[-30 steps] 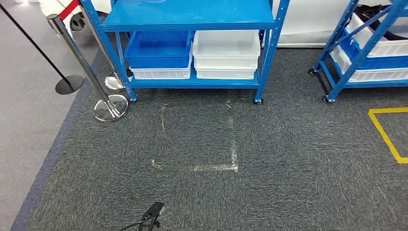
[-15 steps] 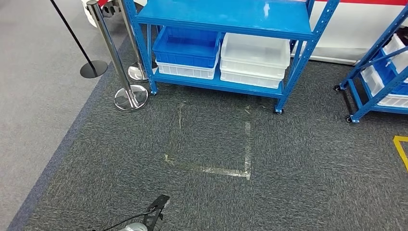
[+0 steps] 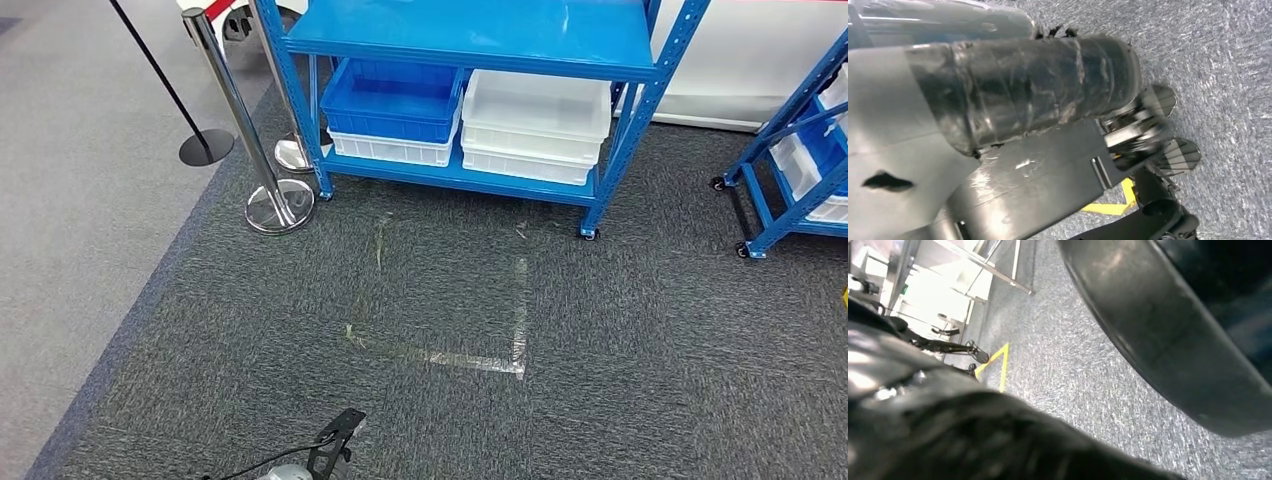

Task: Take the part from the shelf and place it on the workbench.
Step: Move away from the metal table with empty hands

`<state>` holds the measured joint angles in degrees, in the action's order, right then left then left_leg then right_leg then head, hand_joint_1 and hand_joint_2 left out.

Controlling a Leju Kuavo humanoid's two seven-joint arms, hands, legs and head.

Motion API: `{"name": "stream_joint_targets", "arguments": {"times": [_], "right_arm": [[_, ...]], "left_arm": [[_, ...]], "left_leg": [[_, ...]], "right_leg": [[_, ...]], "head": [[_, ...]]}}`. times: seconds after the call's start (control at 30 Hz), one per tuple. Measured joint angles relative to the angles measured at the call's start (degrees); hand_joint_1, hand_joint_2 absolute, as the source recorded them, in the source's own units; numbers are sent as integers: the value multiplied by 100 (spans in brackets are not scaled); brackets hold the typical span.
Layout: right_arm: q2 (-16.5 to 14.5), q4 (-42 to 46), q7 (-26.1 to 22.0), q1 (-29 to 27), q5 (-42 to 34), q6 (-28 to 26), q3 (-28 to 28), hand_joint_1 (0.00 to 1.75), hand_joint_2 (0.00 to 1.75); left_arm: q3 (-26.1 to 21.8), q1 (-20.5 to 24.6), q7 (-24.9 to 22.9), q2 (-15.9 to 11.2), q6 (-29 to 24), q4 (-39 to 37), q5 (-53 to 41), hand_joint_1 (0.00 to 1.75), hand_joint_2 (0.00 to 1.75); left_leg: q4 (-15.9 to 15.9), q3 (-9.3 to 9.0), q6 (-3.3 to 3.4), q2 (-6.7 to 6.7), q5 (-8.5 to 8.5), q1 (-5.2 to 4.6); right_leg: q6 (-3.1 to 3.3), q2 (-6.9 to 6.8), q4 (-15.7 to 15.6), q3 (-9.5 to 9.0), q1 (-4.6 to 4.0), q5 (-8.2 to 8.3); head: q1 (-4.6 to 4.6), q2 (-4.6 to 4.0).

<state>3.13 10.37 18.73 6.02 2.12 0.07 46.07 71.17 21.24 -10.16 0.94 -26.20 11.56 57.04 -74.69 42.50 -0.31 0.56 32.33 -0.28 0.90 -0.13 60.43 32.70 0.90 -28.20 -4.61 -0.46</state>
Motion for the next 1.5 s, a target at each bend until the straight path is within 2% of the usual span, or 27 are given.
{"name": "stream_joint_targets", "arguments": {"times": [0.03,0.07,0.13,0.17,0.23,0.33,0.4,0.5,0.53,0.57,0.6,0.67,0.7,0.73,0.8,0.83,0.9,0.93,0.97,1.03,1.07,1.17,1.2,1.23,1.37,1.43,1.5], "right_arm": [[2,-1,0,-4,-1,0,0,0,0],[5,-2,1,-7,-2,0,0,0,0],[7,-3,3,-11,-2,1,0,0,0],[8,-3,3,-8,-3,0,0,0,0],[6,-2,3,-3,-3,-2,0,0,0],[4,1,-1,2,-3,-5,0,0,0],[3,3,-4,11,-4,-7,0,0,0],[2,3,-11,11,-4,-4,0,0,0],[2,3,-12,0,-5,-3,0,0,0],[2,2,-10,-11,-4,-1,0,0,0],[3,2,-9,-20,-1,0,0,0,0],[4,-1,-10,-36,28,-1,1,0,0],[4,-3,-11,-41,56,-1,5,0,0],[4,-4,-13,-41,86,0,13,0,0],[3,-5,-11,-29,138,1,38,0,0],[3,-5,-10,-24,166,1,51,0,0],[8,-7,-2,-24,238,2,72,0,87],[10,-9,2,-16,278,5,83,0,131],[11,-9,8,-4,308,14,100,0,175],[8,-9,27,16,335,42,132,0,175],[7,-9,40,18,337,55,144,0,175],[6,-10,78,24,335,64,155,0,175],[6,-9,90,35,334,64,156,0,175],[6,-9,101,47,334,63,158,0,175],[8,-10,123,87,291,84,163,0,175],[10,-10,136,105,225,93,163,0,175],[18,-9,151,117,159,94,160,0,175]], "left_arm": [[7,-10,0,0,5,0,-1,0,0],[14,-17,0,0,7,0,-2,0,0],[29,-15,1,-3,9,-1,-3,0,0],[37,-8,2,-5,11,-2,-5,0,0],[48,2,8,-10,20,-2,-7,0,0],[58,-4,26,-17,30,-2,-7,0,0],[62,3,37,-20,33,-2,-7,0,0],[65,0,44,-21,46,-2,-6,0,0],[68,-12,46,-20,48,-2,-4,0,0],[72,-24,49,-20,48,-2,-3,0,0],[78,-34,52,-20,48,-2,-3,0,0],[90,-46,45,-16,48,-2,-2,0,0],[97,-42,36,-14,47,-2,-1,0,0],[103,-37,22,-11,45,-3,-1,0,0],[115,-21,1,-9,32,-3,6,0,0],[119,-20,-5,-9,23,-3,9,0,44],[125,-16,-8,-9,11,-2,10,0,131],[128,-14,-13,-9,10,-2,8,0,175],[132,-14,-22,-9,9,-2,7,0,175],[140,-19,-50,-10,13,-2,5,0,175],[143,-22,-62,-10,14,-2,5,0,175],[144,-21,-70,-11,17,-3,5,0,175],[144,-17,-70,-11,17,-3,5,0,175],[145,-16,-70,-10,17,-3,5,0,175],[146,-16,-101,-14,40,-3,6,0,175],[146,-1,-139,-17,60,-4,8,0,175],[146,1,-183,-19,109,-4,19,0,175]], "left_leg": [[-111,103,8,-2,-51,1],[19,86,28,-3,-219,1],[733,-196,93,-17,-683,-11],[1109,-374,130,-27,-814,-36],[1500,-584,189,-35,-820,-92],[1692,-804,278,16,-722,-116],[1750,-1013,350,34,-634,-104],[1758,-1211,405,33,-471,-103],[1757,-1281,403,43,-411,-100],[1756,-1364,394,56,-342,-94],[1750,-1457,374,68,-275,-86],[1705,-1594,316,79,-123,-77],[1678,-1619,281,79,-56,-78],[1663,-1616,249,79,2,-80],[1603,-1597,193,75,13,-75],[1499,-1556,164,67,-14,-68],[1059,-1331,99,46,-16,-48],[757,-1136,66,35,70,-32],[456,-917,35,29,209,-16],[96,-539,-17,25,408,21],[139,-457,-33,21,346,36],[1056,-638,-39,-5,-427,63],[1355,-715,-22,-19,-563,51],[1523,-765,10,-27,-638,35],[1632,-839,173,-27,-694,16],[1679,-878,238,-30,-709,25],[1678,-888,285,-37,-690,0]], "right_leg": [[2,1,0,-31,-7,-29],[2,3,0,-73,-15,-63],[-6,5,-14,-171,-25,-144],[-27,5,-27,-213,-31,-186],[-89,-1,-68,-285,-23,-228],[-175,-19,35,-378,7,-204],[-201,-10,450,-167,13,-313],[-241,2,1329,540,13,-629],[-257,2,1415,713,18,-662],[-273,2,1347,816,23,-619],[-280,2,1111,834,28,-454],[-264,2,438,791,22,214],[-227,5,209,776,7,493],[-183,11,84,778,-10,679],[-88,22,62,754,-37,663],[-51,23,31,709,-33,636],[18,18,-50,574,-14,575],[39,17,-85,507,-10,548],[52,19,-105,453,-10,516],[50,27,-117,347,-9,436],[41,30,-117,287,-5,392],[-14,32,-115,109,10,278],[-41,34,-111,83,12,254],[-75,35,-107,74,10,234],[-206,33,-29,90,13,121],[-226,31,388,273,7,-123],[-229,32,1128,617,-18,-434]], "head": [[-1,0],[-1,0],[3,0],[6,0],[15,0],[22,0],[47,0],[83,0],[85,0],[88,0],[87,0],[97,0],[100,0],[98,0],[85,0],[77,0],[69,0],[67,0],[64,0],[62,0],[61,0],[66,0],[62,0],[58,0],[56,0],[68,0],[74,0]]}}
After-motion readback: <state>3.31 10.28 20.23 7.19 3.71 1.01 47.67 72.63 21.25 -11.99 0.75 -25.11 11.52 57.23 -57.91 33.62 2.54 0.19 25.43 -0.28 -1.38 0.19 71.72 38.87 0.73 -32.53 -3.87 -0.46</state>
